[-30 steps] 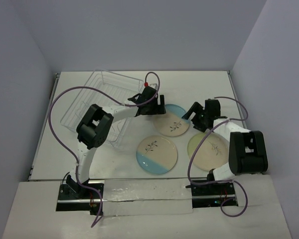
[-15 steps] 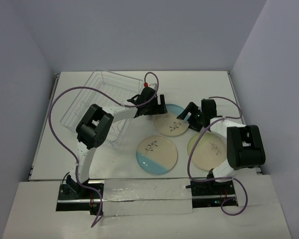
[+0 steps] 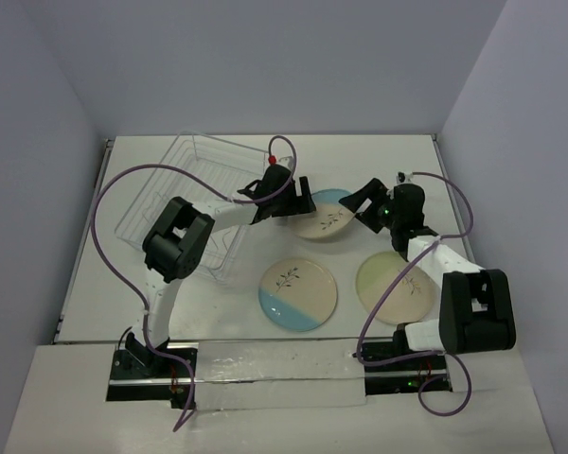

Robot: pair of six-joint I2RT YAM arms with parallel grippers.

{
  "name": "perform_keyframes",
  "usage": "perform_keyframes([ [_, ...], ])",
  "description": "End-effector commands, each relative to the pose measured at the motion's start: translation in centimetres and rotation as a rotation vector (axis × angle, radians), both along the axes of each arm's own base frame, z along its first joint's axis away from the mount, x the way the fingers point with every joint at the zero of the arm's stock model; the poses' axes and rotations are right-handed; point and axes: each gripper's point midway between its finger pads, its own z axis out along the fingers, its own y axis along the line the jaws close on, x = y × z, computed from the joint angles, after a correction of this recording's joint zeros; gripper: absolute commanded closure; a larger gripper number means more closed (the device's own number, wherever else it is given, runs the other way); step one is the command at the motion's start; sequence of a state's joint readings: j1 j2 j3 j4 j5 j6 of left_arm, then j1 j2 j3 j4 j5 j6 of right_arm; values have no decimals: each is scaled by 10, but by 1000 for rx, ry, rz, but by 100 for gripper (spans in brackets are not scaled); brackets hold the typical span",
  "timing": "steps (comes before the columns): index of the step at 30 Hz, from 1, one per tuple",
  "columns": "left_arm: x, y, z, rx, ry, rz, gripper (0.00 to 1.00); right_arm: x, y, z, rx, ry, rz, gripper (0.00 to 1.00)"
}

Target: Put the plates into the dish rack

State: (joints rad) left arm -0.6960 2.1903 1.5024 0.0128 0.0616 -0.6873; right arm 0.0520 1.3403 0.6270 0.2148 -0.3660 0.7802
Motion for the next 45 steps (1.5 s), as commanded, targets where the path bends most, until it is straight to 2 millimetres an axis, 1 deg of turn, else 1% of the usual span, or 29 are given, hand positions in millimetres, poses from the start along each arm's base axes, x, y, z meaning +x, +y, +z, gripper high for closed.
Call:
perform_keyframes([
  [1,-47,-16,-27,-27,151,-90,10,4,34,58,160,-198,134,15],
  [6,-55,-18,-31,-38,178,-105,10,9,40,49,184,-164,142,23],
  [9,-55,-18,-31,-39,175,-105,10,13,42,41,184,-124,142,32],
  [11,-53,-22,-28,-52,160,-110,10,13,45,32,190,-80,141,37],
  [15,-55,-24,-29,-59,162,-118,10,14,57,30,223,-64,164,46],
  [17,-55,-23,-28,-53,159,-117,10,16,61,29,203,-55,163,54],
  [18,-55,-22,-29,-51,157,-115,10,17,61,27,186,-46,155,57],
  [19,-55,-22,-29,-51,157,-115,10,17,60,24,175,-38,143,58],
  [22,-54,-23,-23,-58,148,-120,10,17,53,28,142,-51,97,64],
  [25,-54,-24,-19,-63,144,-123,9,17,45,26,119,-40,47,70],
  [26,-55,-25,-14,-71,141,-128,9,15,43,25,116,-38,36,75],
  [28,-55,-28,0,-94,128,-141,9,16,38,26,107,-38,7,87],
  [29,-55,-29,2,-99,126,-141,9,15,38,25,105,-34,5,88],
  [31,-54,-30,14,-116,113,-143,9,15,37,26,105,-36,-1,98],
  [32,-53,-30,23,-124,97,-139,8,15,37,25,103,-35,1,100],
  [35,-49,-28,48,-138,46,-133,7,16,33,30,97,-57,4,100],
  [36,-47,-28,57,-143,28,-132,6,17,32,35,95,-73,6,100],
  [37,-45,-28,68,-147,4,-136,6,17,30,36,86,-82,5,100],
  [39,-40,-29,86,-151,-45,-137,5,16,26,47,68,-122,5,100],
  [40,-40,-27,91,-144,-52,-139,5,15,24,53,58,-142,6,100],
  [42,-37,-24,113,-139,-95,-132,5,12,19,67,33,-190,6,100],
  [43,-34,-22,121,-132,-113,-121,5,11,16,72,22,-205,-1,100],
  [44,-30,-17,133,-123,-145,-98,5,10,12,79,7,-226,-10,100],
  [45,-26,-9,150,-114,-188,-66,4,8,7,86,-11,-249,-19,100],
])
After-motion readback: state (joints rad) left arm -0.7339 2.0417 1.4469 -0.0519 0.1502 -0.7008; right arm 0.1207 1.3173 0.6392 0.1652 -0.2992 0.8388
